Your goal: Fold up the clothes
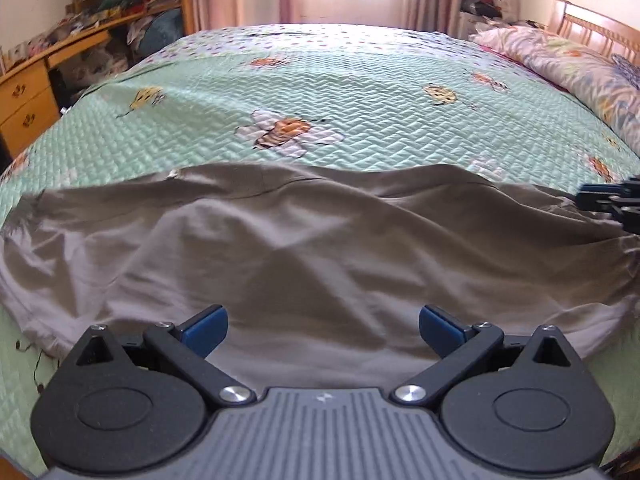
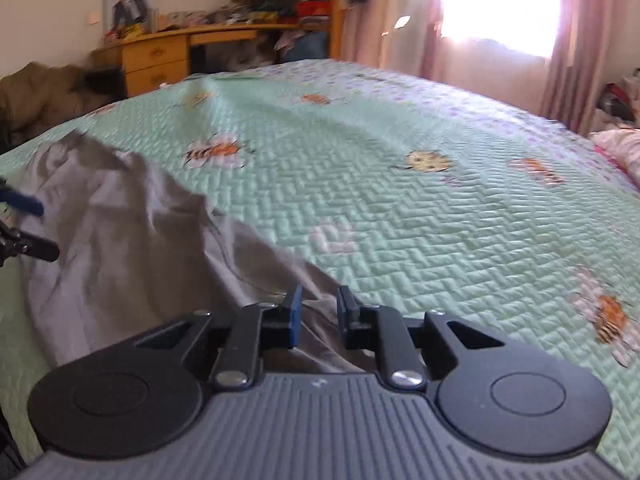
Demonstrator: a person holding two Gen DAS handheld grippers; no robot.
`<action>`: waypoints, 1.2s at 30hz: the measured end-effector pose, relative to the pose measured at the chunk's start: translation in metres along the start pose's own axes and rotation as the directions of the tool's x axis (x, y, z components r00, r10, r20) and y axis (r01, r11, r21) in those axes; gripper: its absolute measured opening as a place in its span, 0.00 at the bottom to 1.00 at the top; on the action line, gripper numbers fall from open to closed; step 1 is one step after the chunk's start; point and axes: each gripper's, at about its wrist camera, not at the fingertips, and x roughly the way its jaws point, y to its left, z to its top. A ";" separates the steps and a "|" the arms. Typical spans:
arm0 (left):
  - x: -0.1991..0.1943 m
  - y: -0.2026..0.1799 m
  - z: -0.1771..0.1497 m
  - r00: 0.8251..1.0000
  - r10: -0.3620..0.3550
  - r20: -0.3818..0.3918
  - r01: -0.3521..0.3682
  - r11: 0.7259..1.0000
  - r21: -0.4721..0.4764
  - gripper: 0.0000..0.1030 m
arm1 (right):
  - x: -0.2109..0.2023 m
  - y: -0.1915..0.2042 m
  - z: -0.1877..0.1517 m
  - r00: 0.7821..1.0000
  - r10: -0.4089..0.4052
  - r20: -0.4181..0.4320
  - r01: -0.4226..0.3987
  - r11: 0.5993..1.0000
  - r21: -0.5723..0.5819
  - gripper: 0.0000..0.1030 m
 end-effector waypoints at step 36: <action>0.012 -0.001 -0.005 1.000 -0.008 -0.013 0.008 1.000 -0.027 0.99 | -0.060 -0.053 -0.045 0.980 -0.073 0.185 -0.019 0.891 0.453 0.31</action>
